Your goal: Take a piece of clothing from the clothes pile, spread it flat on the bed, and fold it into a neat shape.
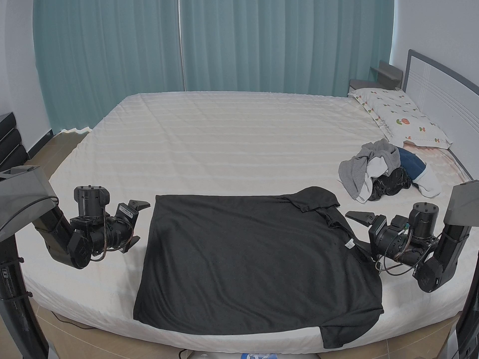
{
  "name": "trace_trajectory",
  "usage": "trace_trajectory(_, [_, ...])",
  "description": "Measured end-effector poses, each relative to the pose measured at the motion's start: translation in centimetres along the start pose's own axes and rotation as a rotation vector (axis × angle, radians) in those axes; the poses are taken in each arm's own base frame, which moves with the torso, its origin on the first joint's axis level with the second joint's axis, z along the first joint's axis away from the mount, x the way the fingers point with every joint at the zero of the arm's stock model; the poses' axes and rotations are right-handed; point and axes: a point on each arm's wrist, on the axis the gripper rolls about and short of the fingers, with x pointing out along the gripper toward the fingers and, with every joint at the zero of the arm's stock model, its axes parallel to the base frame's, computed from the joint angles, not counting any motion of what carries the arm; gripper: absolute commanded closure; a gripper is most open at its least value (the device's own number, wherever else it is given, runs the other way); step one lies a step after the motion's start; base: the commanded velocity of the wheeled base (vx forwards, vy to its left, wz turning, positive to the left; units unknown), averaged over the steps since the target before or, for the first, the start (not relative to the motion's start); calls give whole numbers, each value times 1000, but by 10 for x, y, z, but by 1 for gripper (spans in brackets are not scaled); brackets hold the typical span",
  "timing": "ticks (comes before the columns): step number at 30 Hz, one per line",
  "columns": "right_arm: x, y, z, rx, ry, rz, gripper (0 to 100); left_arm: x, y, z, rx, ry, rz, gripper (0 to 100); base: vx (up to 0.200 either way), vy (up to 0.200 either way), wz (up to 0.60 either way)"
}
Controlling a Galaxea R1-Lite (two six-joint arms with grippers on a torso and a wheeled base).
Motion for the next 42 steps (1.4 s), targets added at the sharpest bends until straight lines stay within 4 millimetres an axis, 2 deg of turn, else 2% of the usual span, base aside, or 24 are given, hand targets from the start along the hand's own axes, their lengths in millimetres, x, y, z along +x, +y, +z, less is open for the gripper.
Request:
trace_trajectory(7, [30,1,17,-10,-27,-103,0,-3,6,-4,10,-19,-50,0,0,0,0])
trace_trajectory(12, [45,-7,28,-127,-21,-171,0,-3,14,-11,11,-6,-35,0,0,0,0])
trace_trajectory(17, [59,-14,38,-201,-28,-190,0,-1,19,-16,15,6,-21,0,0,0,0])
trace_trajectory(23, [73,-15,40,-221,-17,-174,0,2,20,-17,14,10,-15,0,0,0,0])
trace_trajectory(28, [77,-17,37,-205,-7,-173,0,4,22,-18,14,10,-10,0,0,0,0])
trace_trajectory(34, [85,-7,17,-156,37,-151,0,5,23,-18,14,12,-7,0,0,0,0])
trace_trajectory(38, [97,-5,7,-159,47,-146,0,6,23,-18,15,12,-6,0,0,0,0])
trace_trajectory(42, [111,-8,5,-164,31,-147,0,6,23,-19,16,13,-4,0,0,0,0])
